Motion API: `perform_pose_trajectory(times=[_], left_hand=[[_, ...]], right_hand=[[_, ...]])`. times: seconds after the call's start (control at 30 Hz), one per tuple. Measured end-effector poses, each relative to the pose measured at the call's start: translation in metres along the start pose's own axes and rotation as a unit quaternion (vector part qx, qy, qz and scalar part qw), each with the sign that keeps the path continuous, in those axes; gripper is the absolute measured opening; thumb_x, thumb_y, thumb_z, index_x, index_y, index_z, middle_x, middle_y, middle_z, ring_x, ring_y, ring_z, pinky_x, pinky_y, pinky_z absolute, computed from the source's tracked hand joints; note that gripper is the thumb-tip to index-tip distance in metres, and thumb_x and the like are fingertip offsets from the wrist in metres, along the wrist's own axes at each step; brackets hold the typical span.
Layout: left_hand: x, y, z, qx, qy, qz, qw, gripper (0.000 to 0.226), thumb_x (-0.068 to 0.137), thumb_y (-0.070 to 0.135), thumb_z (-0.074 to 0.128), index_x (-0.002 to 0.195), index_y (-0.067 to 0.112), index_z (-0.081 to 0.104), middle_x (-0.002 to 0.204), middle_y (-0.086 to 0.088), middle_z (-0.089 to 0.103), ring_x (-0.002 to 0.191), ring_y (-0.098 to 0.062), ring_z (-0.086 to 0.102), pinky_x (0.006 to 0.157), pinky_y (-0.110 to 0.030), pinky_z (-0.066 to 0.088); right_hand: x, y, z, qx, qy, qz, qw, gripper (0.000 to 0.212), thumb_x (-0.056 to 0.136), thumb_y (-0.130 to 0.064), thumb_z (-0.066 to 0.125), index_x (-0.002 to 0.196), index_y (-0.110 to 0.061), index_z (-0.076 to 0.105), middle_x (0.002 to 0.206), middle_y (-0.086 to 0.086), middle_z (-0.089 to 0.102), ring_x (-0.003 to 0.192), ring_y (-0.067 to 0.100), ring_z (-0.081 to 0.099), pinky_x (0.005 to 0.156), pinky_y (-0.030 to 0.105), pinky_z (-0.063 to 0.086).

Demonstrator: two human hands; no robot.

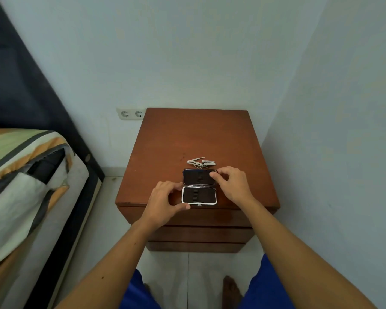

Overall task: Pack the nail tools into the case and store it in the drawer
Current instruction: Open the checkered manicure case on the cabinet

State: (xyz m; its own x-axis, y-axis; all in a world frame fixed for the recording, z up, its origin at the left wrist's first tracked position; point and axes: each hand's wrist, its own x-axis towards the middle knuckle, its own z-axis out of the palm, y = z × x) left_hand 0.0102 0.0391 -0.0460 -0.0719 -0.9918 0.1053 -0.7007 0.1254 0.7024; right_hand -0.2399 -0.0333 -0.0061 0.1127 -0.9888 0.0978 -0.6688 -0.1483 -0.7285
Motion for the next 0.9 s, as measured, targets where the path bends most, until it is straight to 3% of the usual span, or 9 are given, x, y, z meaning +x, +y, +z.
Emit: perform_pose_trajectory(times=[0.13,0.23,0.33,0.53,0.63,0.7,0.77,0.9], left_hand=[[-0.001,-0.002,-0.002,0.036,-0.001,0.036,0.999,0.063,0.08,0.048,0.089,0.134,0.024,0.067,0.122,0.016,0.062,0.113,-0.008,0.05,0.093,-0.027,0.047],[0.0,-0.004,-0.004,0.059,-0.011,0.052,0.997,0.064,0.082,0.052,0.086,0.136,0.023,0.067,0.122,0.014,0.064,0.11,-0.007,0.049,0.087,-0.016,0.039],[0.003,-0.005,-0.008,0.063,-0.021,0.058,0.996,0.066,0.081,0.055,0.085,0.136,0.024,0.067,0.123,0.014,0.063,0.11,-0.007,0.049,0.087,-0.014,0.039],[0.005,-0.005,-0.015,0.023,-0.02,0.047,0.998,0.057,0.086,0.067,0.074,0.128,0.03,0.07,0.116,0.021,0.067,0.108,-0.002,0.056,0.085,-0.017,0.049],[0.017,-0.002,-0.016,0.009,0.01,0.03,0.999,0.035,0.096,0.055,0.069,0.121,0.03,0.074,0.106,0.023,0.068,0.101,-0.002,0.058,0.081,-0.024,0.049],[0.029,0.0,-0.015,0.008,0.036,0.015,0.999,0.027,0.101,0.041,0.068,0.124,0.027,0.073,0.104,0.02,0.067,0.098,-0.005,0.059,0.083,-0.03,0.051],[0.045,0.002,-0.012,0.002,0.053,-0.003,0.999,0.032,0.102,0.033,0.068,0.131,0.02,0.07,0.109,0.014,0.066,0.097,-0.013,0.061,0.088,-0.036,0.053],[0.075,0.006,-0.006,0.016,0.029,-0.038,0.999,0.034,0.101,0.03,0.07,0.133,0.017,0.071,0.113,0.001,0.072,0.089,-0.019,0.06,0.09,-0.041,0.053]], right_hand=[[0.017,0.002,0.009,-0.023,-0.026,0.038,0.999,0.024,0.095,-0.04,0.072,0.093,-0.018,0.082,0.09,-0.003,0.076,0.084,0.015,0.064,0.073,0.027,0.041],[0.024,0.004,0.013,-0.028,-0.021,0.072,0.997,0.021,0.087,-0.043,0.08,0.091,-0.022,0.084,0.085,-0.005,0.078,0.082,0.013,0.069,0.073,0.028,0.05],[0.022,0.005,0.017,-0.025,0.003,0.087,0.996,0.023,0.081,-0.044,0.085,0.091,-0.023,0.084,0.08,-0.007,0.075,0.079,0.011,0.07,0.073,0.029,0.055],[0.006,0.005,0.018,-0.008,0.045,0.064,0.997,0.029,0.081,-0.043,0.085,0.103,-0.024,0.08,0.082,-0.01,0.07,0.076,0.008,0.064,0.074,0.032,0.056],[-0.01,0.008,0.013,0.007,0.066,0.071,0.995,0.032,0.082,-0.044,0.085,0.105,-0.023,0.078,0.081,-0.009,0.071,0.075,0.007,0.064,0.072,0.028,0.055],[-0.027,0.009,0.01,0.01,0.062,0.074,0.995,0.023,0.082,-0.048,0.083,0.094,-0.029,0.076,0.075,-0.011,0.07,0.071,0.004,0.064,0.067,0.025,0.052],[-0.042,0.008,0.01,-0.006,0.042,0.075,0.996,0.021,0.081,-0.05,0.082,0.083,-0.031,0.074,0.069,-0.011,0.069,0.069,0.006,0.064,0.065,0.027,0.051],[-0.057,0.008,0.02,-0.042,0.027,0.078,0.996,0.017,0.082,-0.042,0.082,0.082,-0.027,0.074,0.065,-0.009,0.065,0.074,0.018,0.065,0.071,0.034,0.053]])
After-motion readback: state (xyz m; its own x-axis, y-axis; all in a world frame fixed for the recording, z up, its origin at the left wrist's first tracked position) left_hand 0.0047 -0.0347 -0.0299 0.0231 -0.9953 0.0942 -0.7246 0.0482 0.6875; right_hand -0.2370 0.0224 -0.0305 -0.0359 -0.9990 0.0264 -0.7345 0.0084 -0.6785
